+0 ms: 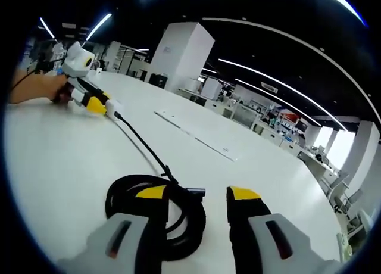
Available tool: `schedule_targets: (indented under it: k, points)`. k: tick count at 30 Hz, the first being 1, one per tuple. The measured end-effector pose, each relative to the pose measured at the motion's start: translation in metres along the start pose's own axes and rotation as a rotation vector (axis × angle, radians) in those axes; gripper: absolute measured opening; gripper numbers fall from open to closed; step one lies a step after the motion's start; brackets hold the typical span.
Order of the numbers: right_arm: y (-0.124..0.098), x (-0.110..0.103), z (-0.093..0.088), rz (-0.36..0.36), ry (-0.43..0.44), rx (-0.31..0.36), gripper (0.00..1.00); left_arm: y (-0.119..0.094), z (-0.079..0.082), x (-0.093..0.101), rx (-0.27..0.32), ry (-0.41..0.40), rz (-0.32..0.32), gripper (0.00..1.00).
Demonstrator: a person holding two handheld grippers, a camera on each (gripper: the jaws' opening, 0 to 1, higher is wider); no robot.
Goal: Plug the desk Type‑C cable into the charger adapter.
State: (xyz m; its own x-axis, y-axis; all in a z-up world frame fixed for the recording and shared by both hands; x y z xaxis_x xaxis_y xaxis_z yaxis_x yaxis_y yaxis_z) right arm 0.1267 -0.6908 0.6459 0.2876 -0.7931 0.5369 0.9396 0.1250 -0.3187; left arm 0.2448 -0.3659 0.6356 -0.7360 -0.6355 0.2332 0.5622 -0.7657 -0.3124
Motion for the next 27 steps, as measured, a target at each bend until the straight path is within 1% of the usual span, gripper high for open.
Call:
schedule_targets:
  k: [3, 6, 9, 12, 15, 16, 18, 19, 21, 23, 24, 27]
  points:
    - [-0.001, 0.001, 0.002, 0.0, 0.004, 0.007, 0.4, -0.007, 0.002, 0.001, 0.01, 0.001, 0.0, 0.39]
    - [-0.002, 0.001, 0.005, 0.008, 0.037, 0.03, 0.41, -0.013, 0.005, 0.001, 0.025, 0.008, -0.008, 0.42]
    - [-0.006, 0.007, 0.015, 0.002, 0.063, 0.055, 0.43, -0.022, 0.01, 0.003, 0.04, 0.02, -0.009, 0.48]
    - [-0.011, 0.012, 0.02, -0.003, 0.079, 0.082, 0.45, -0.032, 0.015, 0.006, 0.056, 0.034, -0.011, 0.49]
    - [-0.018, 0.008, 0.025, 0.001, 0.089, 0.107, 0.46, -0.039, 0.022, 0.008, 0.079, 0.039, -0.021, 0.49]
    - [-0.019, 0.007, 0.026, 0.008, 0.092, 0.112, 0.48, -0.039, 0.024, 0.008, 0.083, 0.04, -0.026, 0.49]
    - [-0.024, -0.001, 0.032, 0.041, 0.099, 0.134, 0.53, -0.042, 0.029, 0.01, 0.098, 0.048, -0.039, 0.49]
    - [-0.028, -0.006, 0.035, 0.048, 0.092, 0.14, 0.54, -0.045, 0.031, 0.012, 0.11, 0.056, -0.046, 0.5]
    - [-0.034, -0.01, 0.041, 0.049, 0.078, 0.149, 0.54, -0.05, 0.036, 0.018, 0.138, 0.07, -0.075, 0.5]
    - [-0.039, -0.012, 0.046, 0.051, 0.072, 0.17, 0.58, -0.055, 0.04, 0.024, 0.153, 0.082, -0.091, 0.5]
    - [-0.041, -0.012, 0.048, 0.054, 0.074, 0.179, 0.59, -0.052, 0.043, 0.021, 0.16, 0.082, -0.097, 0.5]
    - [-0.05, -0.016, 0.058, 0.066, 0.081, 0.222, 0.62, -0.059, 0.05, 0.026, 0.199, 0.064, -0.132, 0.51]
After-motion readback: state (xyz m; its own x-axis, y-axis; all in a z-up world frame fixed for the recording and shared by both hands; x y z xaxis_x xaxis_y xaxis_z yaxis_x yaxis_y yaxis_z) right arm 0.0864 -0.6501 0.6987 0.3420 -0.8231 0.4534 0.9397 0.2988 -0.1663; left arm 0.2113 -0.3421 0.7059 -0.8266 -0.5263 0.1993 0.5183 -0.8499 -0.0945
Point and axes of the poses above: the point that each gripper's makers call its tool centre point, and the gripper's own axes: y roughly forward along the fingers, x roughly to its right, z roughly out of its top, the point moved 8 cm from there along -y, roughly backward along the fingers, and after that the axes turned 12 degrees about -y, right-handed, at the moved point
